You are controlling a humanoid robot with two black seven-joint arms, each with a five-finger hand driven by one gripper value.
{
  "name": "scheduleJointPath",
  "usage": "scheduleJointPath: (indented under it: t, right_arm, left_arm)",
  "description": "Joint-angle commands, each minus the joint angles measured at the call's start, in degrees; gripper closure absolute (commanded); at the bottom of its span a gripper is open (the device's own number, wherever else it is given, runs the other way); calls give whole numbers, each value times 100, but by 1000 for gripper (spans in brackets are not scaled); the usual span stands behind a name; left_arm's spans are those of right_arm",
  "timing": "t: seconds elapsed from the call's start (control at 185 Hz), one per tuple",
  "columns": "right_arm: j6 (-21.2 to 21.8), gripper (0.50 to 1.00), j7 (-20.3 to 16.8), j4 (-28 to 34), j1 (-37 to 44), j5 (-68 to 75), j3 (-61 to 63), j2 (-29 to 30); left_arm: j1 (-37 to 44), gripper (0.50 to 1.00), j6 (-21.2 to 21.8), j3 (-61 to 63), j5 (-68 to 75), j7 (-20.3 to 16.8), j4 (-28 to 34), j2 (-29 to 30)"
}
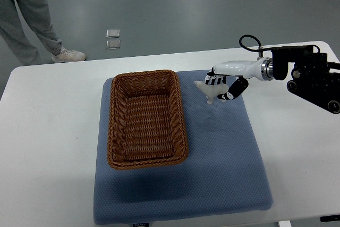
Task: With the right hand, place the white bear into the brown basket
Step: 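Close the right hand's fingers around the white polar bear, then lift the bear and carry it with the right hand over the basket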
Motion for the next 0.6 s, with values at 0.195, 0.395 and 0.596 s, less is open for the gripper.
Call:
scheduleJointPath:
  t: [0.195, 0.395, 0.596]
  right_arm:
    - [87, 1000, -35, -19, 981, 29, -18, 174]
    - [131, 1000, -44, -36, 1334, 2, -36, 982]
    - [131, 1000, -61, -414, 1351, -41, -97, 1975]
  left_arm:
    - [0, 500, 0, 9, 0, 3, -1, 0]
    - [0, 500, 0, 9, 0, 3, -1, 0]
    - [0, 500, 0, 9, 0, -6, -1, 0]
